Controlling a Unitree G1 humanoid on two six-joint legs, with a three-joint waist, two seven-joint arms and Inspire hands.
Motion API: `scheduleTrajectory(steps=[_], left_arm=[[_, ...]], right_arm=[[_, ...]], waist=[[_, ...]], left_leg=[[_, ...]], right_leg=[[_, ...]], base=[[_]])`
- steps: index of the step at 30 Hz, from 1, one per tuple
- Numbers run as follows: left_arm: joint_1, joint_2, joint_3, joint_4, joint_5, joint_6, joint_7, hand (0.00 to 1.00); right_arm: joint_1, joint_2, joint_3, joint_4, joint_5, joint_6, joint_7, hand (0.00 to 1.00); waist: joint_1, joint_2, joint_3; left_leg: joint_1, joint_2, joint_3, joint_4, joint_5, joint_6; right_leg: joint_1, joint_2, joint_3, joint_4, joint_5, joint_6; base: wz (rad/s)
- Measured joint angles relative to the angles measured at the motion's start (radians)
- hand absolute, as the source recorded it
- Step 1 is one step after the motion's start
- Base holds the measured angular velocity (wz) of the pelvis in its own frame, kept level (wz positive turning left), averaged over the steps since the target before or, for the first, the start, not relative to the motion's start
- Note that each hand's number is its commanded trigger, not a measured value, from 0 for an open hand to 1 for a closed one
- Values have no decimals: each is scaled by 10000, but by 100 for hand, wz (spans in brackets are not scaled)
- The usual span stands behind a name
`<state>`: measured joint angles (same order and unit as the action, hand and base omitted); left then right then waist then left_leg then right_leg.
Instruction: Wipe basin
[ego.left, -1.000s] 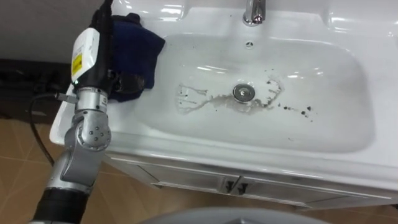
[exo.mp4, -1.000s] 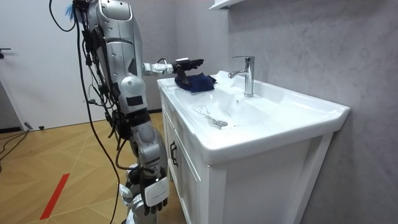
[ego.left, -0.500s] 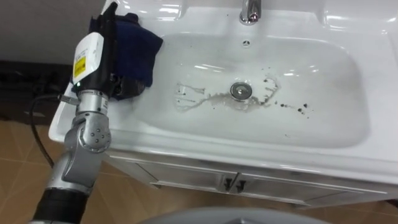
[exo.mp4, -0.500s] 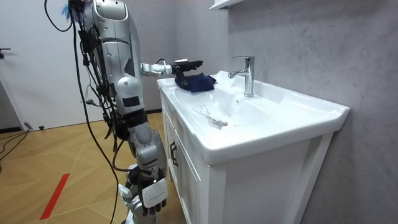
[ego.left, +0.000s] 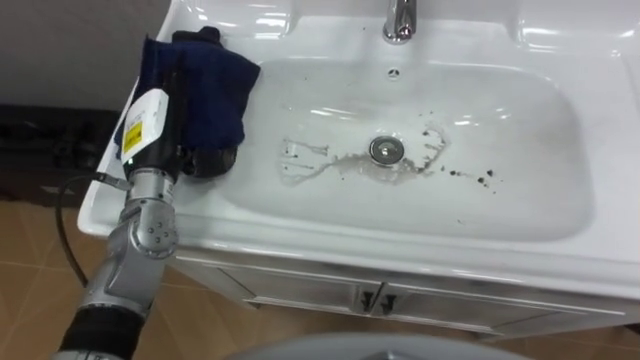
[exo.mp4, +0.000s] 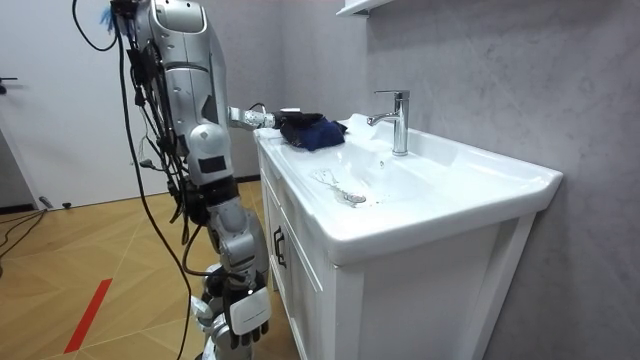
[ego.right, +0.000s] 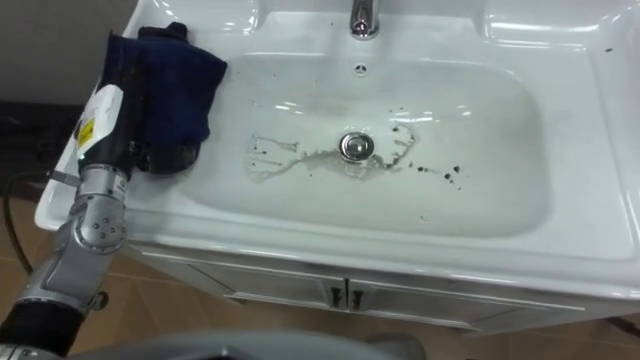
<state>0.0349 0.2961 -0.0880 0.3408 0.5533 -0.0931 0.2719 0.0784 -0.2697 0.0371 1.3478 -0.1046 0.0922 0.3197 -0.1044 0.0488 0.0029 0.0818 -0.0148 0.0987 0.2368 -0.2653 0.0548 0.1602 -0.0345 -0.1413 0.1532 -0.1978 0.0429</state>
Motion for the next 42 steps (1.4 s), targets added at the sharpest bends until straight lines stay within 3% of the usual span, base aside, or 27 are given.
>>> scheduleTrajectory(steps=[4,6,16,21,27,42], left_arm=[[-14,-1,5,152,-35,34,-32,0],[-114,-2,5,320,-34,69,-116,100],[-498,-154,141,1216,290,-8,35,100],[-705,-547,977,1591,306,-6,126,100],[-1025,-547,1320,2056,287,-5,214,100],[-1175,-747,1637,2449,247,-6,220,100]], right_arm=[[29,0,1,-205,-39,187,7,0],[39,1,1,-204,-52,220,36,0],[59,31,-5,-307,-224,629,115,0],[229,35,-48,-666,-249,849,136,0],[220,36,-203,-743,-632,851,243,0],[182,36,-200,-734,-693,935,241,0]], waist=[[-13,-23,-2],[-14,-41,-8],[60,-64,-31],[103,-90,-78],[270,-166,-166],[308,-172,-168]], left_leg=[[-4,15,54,-6,19,-32],[-4,17,54,-36,23,-39],[279,29,186,-139,43,-72],[664,68,370,-359,80,-129],[720,103,453,-400,101,-164],[882,112,444,-475,124,-197]], right_leg=[[5,27,5,1,13,-21],[24,44,12,6,30,-51],[165,76,126,20,53,-87],[357,127,182,20,51,-89],[356,174,289,11,54,-123],[486,185,300,-4,40,-154]], base=[[-4],[0],[-4],[-11],[-5],[0]])
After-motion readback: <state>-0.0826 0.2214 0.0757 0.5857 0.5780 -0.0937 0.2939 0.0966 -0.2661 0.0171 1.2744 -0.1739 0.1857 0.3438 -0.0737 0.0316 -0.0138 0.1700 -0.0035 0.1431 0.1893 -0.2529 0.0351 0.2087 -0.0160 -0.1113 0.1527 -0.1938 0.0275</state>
